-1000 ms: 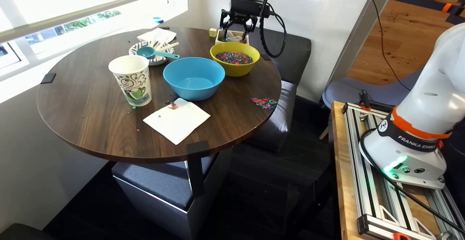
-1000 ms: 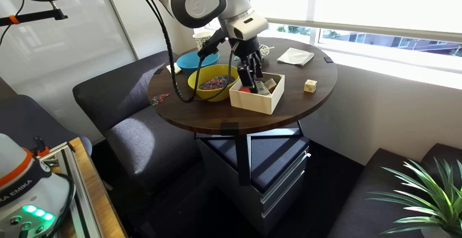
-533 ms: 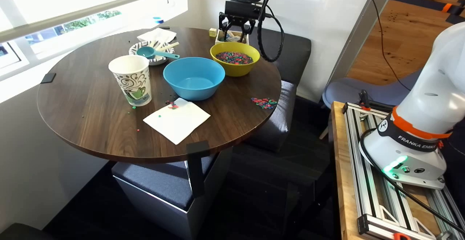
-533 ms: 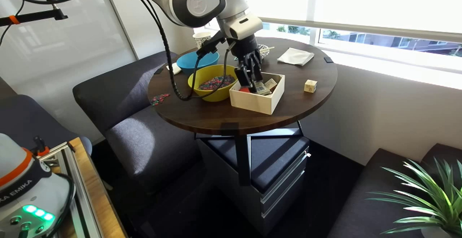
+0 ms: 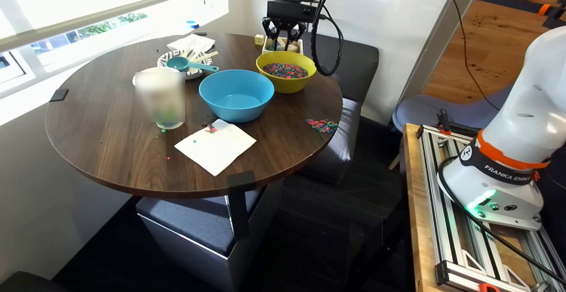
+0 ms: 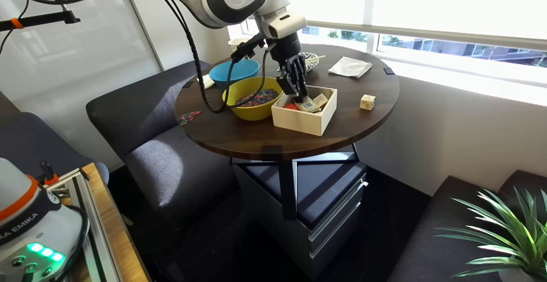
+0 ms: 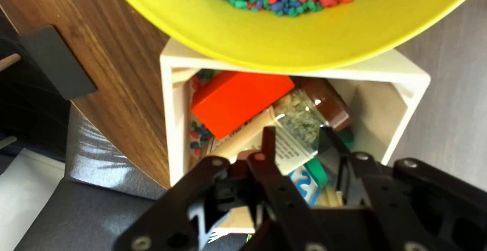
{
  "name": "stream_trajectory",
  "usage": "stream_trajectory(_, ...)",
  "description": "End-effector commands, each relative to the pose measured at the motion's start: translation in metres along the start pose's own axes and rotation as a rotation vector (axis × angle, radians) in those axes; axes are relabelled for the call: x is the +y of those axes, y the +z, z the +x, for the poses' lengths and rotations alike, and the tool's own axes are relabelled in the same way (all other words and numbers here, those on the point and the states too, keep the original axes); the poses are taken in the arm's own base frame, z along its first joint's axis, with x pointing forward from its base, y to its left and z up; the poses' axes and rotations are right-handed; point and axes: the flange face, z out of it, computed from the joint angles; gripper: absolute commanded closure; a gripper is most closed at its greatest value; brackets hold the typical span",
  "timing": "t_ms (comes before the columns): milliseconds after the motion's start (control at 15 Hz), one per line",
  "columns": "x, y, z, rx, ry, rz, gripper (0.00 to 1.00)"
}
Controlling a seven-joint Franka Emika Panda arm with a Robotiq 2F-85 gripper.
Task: Remove the container from the wooden box and then put it in the blue bowl
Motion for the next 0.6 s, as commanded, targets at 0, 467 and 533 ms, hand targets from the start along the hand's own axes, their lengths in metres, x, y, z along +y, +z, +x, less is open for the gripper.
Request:
stream_trajectory(0, 0.003, 0.007, 0.001, -0.025, 0.07, -0.046, 0.31)
stream_trajectory(467, 0.015, -0.005, 0.015, -0.096, 0.164, -0.033, 0.0)
stream_trajectory(533, 0.012, -0.006, 0.015, -0.089, 0.221, -0.055, 0.02)
